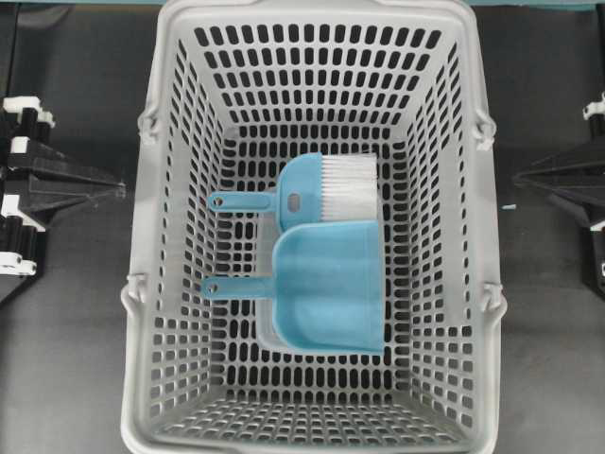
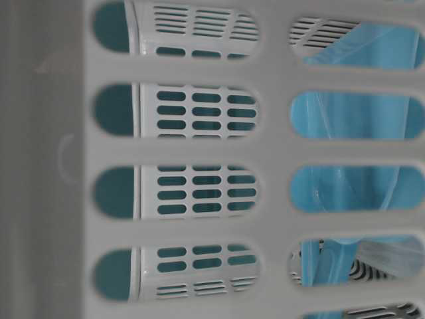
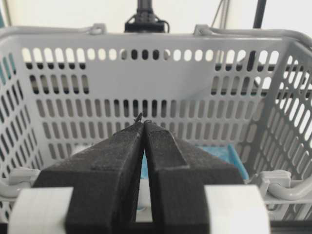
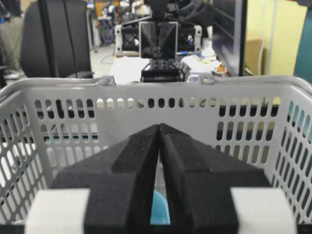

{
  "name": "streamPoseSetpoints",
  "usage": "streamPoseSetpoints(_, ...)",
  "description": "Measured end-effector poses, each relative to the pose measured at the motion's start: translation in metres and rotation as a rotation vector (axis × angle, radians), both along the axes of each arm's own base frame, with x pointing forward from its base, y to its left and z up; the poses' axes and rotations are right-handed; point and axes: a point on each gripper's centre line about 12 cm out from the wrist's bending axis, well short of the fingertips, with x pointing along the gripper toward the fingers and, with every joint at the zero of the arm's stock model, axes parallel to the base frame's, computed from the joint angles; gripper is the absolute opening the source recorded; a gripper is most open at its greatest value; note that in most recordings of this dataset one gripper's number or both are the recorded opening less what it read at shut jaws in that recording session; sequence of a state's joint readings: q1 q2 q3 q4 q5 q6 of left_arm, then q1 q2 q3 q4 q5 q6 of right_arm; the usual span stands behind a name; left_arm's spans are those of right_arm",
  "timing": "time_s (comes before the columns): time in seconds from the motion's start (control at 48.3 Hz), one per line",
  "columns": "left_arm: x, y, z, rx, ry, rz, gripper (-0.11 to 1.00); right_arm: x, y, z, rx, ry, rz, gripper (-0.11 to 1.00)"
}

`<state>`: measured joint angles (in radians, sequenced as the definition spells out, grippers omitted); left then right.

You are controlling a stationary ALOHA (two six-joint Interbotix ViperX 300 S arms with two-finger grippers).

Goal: Pick up the dustpan from the shopping basket with the left arm.
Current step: 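Move the left gripper over the basket toward the blue dustpan handle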

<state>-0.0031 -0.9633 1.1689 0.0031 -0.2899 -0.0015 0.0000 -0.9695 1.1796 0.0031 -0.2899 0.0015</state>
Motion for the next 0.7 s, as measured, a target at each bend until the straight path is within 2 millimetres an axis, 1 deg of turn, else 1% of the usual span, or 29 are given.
streamPoseSetpoints(0.021,0.000,0.000,0.000,0.000,-0.002,0.000,0.06,0.000,0.000,0.001,0.000,-0.002,0.000,0.00)
streamPoseSetpoints(0.083,0.002,-0.001,0.003,0.020,0.020,-0.003,0.00,0.000,0.000,0.000,0.006,0.005,-0.002,0.00)
streamPoseSetpoints(0.269,0.010,0.000,0.020,0.047,0.129,0.000,0.00,0.002,-0.003,-0.005,0.091,0.099,-0.018,0.00)
streamPoseSetpoints(0.373,0.017,0.000,0.032,0.047,0.211,0.003,0.00,0.003,-0.003,-0.001,0.097,0.137,-0.016,0.00)
streamPoseSetpoints(0.497,0.028,0.000,0.040,0.049,0.310,0.000,0.00,0.004,-0.003,0.007,0.098,0.157,-0.014,0.00)
streamPoseSetpoints(0.559,0.034,-0.002,0.046,0.055,0.351,-0.005,0.00,0.004,-0.002,0.007,0.098,0.180,-0.013,0.01)
streamPoseSetpoints(0.621,0.041,-0.002,0.050,0.059,0.386,-0.006,0.00,0.003,-0.002,0.005,0.098,0.208,-0.012,0.07)
streamPoseSetpoints(0.663,0.045,-0.002,0.053,0.059,0.407,-0.005,0.00,0.003,-0.002,0.004,0.098,0.222,-0.011,0.15)
streamPoseSetpoints(0.704,0.050,-0.002,0.055,0.059,0.430,-0.005,0.00,0.002,-0.002,0.003,0.098,0.234,-0.012,0.25)
